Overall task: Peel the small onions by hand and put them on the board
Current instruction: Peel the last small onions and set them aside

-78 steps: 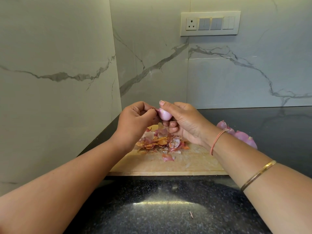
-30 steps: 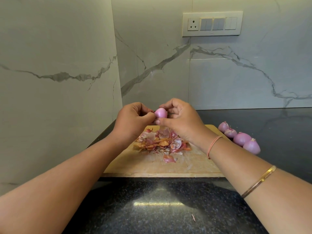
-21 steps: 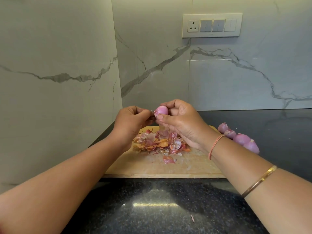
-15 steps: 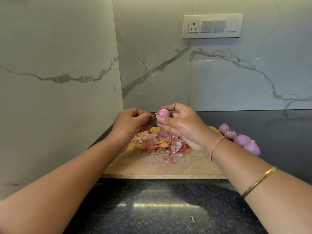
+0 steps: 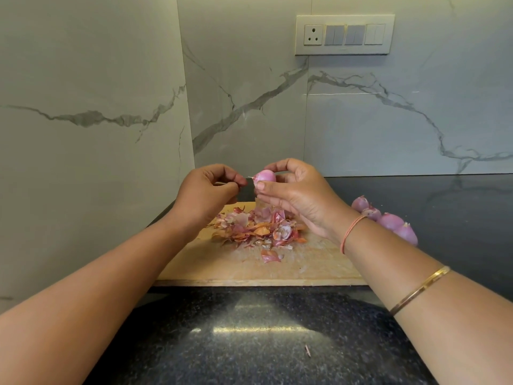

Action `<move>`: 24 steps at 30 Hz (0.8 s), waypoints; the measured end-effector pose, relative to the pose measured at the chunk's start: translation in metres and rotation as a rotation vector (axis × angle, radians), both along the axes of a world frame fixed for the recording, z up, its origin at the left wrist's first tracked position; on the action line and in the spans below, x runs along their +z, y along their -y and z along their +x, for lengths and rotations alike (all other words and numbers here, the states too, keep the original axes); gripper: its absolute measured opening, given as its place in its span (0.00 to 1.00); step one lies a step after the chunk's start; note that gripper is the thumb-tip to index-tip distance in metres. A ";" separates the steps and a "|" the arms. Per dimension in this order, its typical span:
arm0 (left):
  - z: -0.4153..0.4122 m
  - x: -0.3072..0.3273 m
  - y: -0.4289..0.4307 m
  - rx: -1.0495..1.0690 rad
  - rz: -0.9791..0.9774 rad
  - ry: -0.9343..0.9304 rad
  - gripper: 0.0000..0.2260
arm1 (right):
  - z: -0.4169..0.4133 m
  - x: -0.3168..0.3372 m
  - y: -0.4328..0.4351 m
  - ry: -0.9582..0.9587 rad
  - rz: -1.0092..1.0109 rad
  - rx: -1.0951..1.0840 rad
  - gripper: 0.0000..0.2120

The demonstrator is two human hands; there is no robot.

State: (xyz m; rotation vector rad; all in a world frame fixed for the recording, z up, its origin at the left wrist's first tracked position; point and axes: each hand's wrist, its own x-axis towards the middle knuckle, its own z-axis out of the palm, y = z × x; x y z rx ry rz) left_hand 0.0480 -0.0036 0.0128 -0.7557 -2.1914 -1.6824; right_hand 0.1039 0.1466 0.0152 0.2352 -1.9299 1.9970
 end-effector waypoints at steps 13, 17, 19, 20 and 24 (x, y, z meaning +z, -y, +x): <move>0.000 -0.001 -0.005 -0.082 0.069 -0.074 0.08 | 0.000 -0.002 0.003 0.003 0.118 -0.059 0.12; -0.003 0.002 -0.008 -0.092 0.103 -0.025 0.11 | -0.001 -0.002 0.003 -0.008 0.239 -0.090 0.12; -0.003 0.002 -0.009 -0.126 0.152 0.038 0.12 | -0.002 -0.003 0.003 -0.009 0.211 -0.058 0.10; -0.003 0.003 -0.010 -0.148 0.183 0.082 0.12 | -0.002 -0.003 0.003 -0.006 0.175 -0.031 0.10; -0.004 0.005 -0.011 -0.229 0.323 0.274 0.12 | -0.004 -0.002 0.004 0.005 0.055 0.056 0.08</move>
